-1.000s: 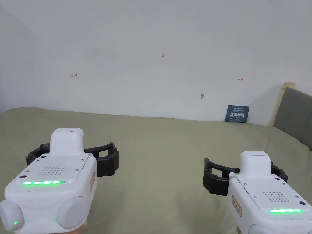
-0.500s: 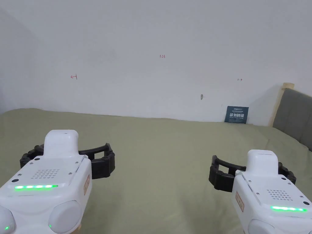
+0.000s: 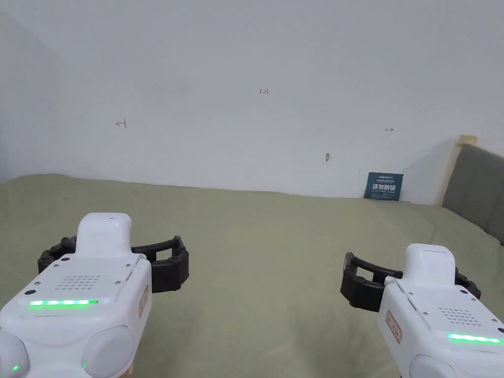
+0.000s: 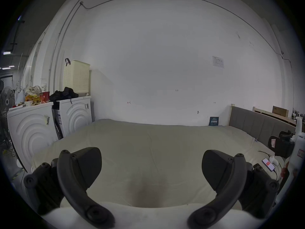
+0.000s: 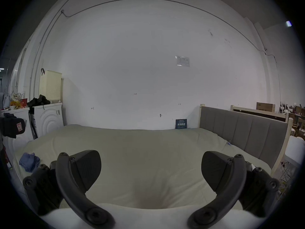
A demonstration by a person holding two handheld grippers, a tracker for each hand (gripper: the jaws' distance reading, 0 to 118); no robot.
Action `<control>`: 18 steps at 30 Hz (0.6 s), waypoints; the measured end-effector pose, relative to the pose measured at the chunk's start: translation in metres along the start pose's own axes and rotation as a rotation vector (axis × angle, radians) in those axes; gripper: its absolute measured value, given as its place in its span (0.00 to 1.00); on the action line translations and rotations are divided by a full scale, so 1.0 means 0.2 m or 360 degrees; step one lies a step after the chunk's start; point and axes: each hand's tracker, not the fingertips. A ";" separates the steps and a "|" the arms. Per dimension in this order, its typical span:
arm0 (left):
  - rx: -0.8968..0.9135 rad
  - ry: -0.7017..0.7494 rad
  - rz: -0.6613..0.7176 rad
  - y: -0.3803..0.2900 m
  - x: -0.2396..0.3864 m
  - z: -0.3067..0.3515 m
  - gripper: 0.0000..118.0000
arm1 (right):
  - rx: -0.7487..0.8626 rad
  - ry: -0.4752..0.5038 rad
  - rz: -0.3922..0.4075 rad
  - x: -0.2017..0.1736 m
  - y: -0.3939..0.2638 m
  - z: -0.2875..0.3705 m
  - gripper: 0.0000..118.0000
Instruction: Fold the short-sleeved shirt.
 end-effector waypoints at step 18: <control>0.0001 0.0005 -0.0016 0.00 0.01 0.01 1.00 | 0.0027 -0.0006 0.0020 0.00 0.01 0.01 1.00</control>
